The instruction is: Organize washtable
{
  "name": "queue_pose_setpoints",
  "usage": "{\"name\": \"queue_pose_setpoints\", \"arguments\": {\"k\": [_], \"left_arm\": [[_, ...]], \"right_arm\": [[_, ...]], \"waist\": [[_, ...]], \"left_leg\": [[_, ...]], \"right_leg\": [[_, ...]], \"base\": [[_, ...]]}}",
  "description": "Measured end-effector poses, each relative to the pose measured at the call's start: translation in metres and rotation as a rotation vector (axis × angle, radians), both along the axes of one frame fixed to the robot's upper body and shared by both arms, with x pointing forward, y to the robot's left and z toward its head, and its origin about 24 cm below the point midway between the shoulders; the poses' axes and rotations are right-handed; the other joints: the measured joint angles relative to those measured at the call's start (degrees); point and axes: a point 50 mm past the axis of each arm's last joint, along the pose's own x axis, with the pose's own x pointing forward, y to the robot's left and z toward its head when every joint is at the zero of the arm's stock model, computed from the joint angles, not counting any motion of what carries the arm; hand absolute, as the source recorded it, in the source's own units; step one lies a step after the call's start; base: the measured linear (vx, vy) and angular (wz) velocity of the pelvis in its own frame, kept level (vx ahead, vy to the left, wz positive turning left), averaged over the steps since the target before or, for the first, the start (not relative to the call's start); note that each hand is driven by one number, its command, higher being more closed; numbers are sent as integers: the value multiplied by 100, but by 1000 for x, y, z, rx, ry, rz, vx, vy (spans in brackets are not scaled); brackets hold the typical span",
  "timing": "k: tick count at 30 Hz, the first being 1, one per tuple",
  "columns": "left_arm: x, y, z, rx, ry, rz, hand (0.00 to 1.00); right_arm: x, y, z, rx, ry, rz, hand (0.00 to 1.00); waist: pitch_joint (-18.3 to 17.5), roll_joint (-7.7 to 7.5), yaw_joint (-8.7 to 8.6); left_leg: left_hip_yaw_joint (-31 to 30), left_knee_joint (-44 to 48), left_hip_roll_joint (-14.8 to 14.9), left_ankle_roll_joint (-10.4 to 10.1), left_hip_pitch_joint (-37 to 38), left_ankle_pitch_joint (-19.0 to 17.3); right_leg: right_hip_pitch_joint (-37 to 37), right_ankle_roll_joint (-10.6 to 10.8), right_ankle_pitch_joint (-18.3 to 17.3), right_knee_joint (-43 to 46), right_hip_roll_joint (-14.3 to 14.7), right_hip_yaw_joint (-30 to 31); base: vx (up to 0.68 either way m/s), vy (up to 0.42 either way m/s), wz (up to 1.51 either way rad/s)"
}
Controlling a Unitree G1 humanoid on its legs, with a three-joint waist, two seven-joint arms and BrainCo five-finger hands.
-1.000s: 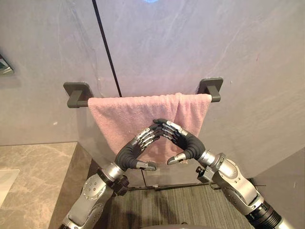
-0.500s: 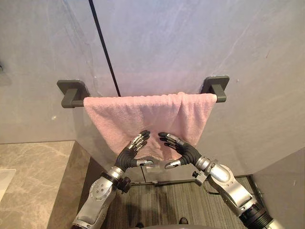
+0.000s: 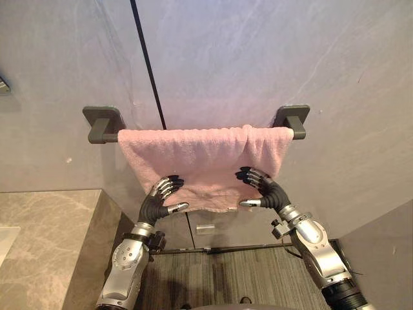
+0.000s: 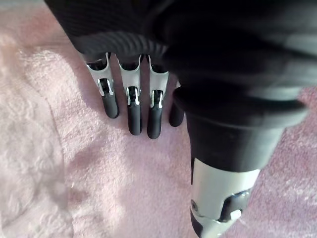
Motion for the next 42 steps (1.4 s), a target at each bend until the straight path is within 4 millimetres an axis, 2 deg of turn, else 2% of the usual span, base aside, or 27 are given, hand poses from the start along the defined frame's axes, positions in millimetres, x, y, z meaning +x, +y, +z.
{"name": "queue_pose_setpoints", "arguments": {"k": [7,16,28,32,33,34,36,40,42], "left_arm": [[-10,13,9,-35,-43,102,0],[-25,25,8,-93,-46,198,0],[-42,41,0,-115,-13,277,0],[-45,44,-4,-124,1,296,0],[-47,46,-17,-124,60,304,0],[-48,46,-22,-127,81,309,0],[-55,47,-45,-129,189,327,0],[-70,48,-78,-101,362,363,0],[-76,48,-88,-83,418,376,0]], "right_arm": [[-8,-27,-5,34,18,-154,0],[-23,-58,-14,42,44,-332,0],[-37,-77,-23,-1,78,-434,0],[-41,-81,-38,-12,142,-468,0],[-44,-84,-52,-34,206,-482,0],[-46,-84,-57,-40,227,-487,0],[-53,-88,-75,-71,312,-510,0],[-65,-88,-101,-130,438,-509,0],[-70,-88,-109,-157,478,-515,0]], "waist": [[0,0,-7],[1,1,-6],[1,2,-10],[2,3,-12],[3,7,-16],[3,9,-16],[14,27,-15],[25,61,-18],[32,77,-18]], "left_leg": [[-54,-8,-9,4,43,3],[-142,-9,-9,7,76,6],[-186,-16,-11,6,73,5],[-217,-14,-17,6,70,5],[-242,-10,-16,6,72,5],[-242,-9,-16,6,72,6],[-244,-6,-15,5,71,6],[-245,3,-14,5,72,6],[-245,6,-14,5,74,6]], "right_leg": [[59,2,-4,-1,-10,-53],[141,3,-20,-9,-13,-138],[148,19,-62,14,-22,-180],[158,26,-76,28,-30,-225],[176,26,-77,27,-30,-275],[176,26,-77,27,-29,-279],[177,26,-77,27,-28,-286],[180,26,-77,29,-28,-290],[181,26,-77,32,-28,-291]], "base": [[0,0,3],[-14,-6,4],[-21,-9,2],[-20,-10,4],[-29,-15,7],[-37,-18,5],[-36,-13,0],[-28,-8,0],[-40,-10,0]]}}
